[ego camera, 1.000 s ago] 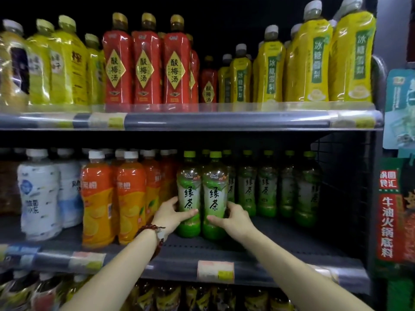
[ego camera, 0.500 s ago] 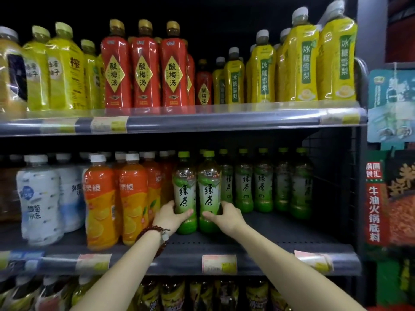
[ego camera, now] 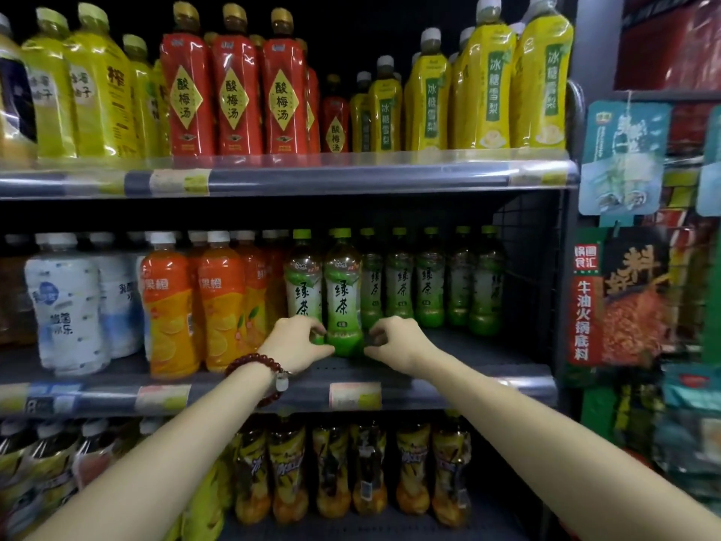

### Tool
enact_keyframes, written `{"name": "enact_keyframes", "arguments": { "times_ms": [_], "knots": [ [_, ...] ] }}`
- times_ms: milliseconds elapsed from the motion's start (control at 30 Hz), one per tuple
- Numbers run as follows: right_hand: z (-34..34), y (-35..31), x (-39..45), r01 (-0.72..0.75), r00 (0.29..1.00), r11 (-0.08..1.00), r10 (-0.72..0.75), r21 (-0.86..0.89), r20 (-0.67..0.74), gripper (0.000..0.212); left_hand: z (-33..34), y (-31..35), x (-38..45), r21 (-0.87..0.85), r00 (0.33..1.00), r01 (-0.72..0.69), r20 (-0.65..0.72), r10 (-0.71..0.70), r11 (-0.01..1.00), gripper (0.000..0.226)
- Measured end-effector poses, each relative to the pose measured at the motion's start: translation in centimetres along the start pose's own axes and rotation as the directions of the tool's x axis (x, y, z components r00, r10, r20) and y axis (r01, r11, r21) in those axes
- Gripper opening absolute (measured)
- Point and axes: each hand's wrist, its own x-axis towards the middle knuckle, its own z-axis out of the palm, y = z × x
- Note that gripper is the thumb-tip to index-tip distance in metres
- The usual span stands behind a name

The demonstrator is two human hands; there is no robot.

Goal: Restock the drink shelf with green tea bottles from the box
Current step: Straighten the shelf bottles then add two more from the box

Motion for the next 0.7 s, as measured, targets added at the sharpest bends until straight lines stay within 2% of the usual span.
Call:
{"name": "enact_keyframes", "arguments": {
  "times_ms": [133, 300, 500, 633, 700],
  "knots": [
    [-2.8, 2.0, -2.9, 0.040, 0.998, 0.986, -0.048, -0.161, -0.046, 0.048, 1.4, 3.5, -0.6, 0.023, 0.991, -0.130, 0.029, 0.130, 0.991, 0.040],
    [-6.8, 6.1, -7.8, -0.016, 0.995, 0.969, -0.008, -0.247, -0.096, 0.044, 4.4, 9.3, -0.7, -0.096, 0.955, -0.286, 0.055, 0.292, 0.953, 0.032],
    [-11.7, 12.8, -15.5, -0.252, 0.960, 0.931, 0.205, -0.266, -0.192, 0.039, 9.5, 17.8, -1.8, -0.294, 0.874, -0.420, 0.123, 0.470, 0.858, 0.026],
    [-13.7, 17.6, -21.7, -0.462, 0.882, 0.860, 0.422, -0.216, -0.208, 0.039, 14.5, 22.6, -3.7, -0.414, 0.832, -0.408, 0.197, 0.518, 0.814, 0.022],
    [-14.2, 19.9, -24.7, -0.549, 0.831, 0.812, 0.504, -0.199, -0.236, 0.037, 17.3, 24.6, -5.0, -0.455, 0.790, -0.408, 0.260, 0.556, 0.791, 0.023]
  ]
}}
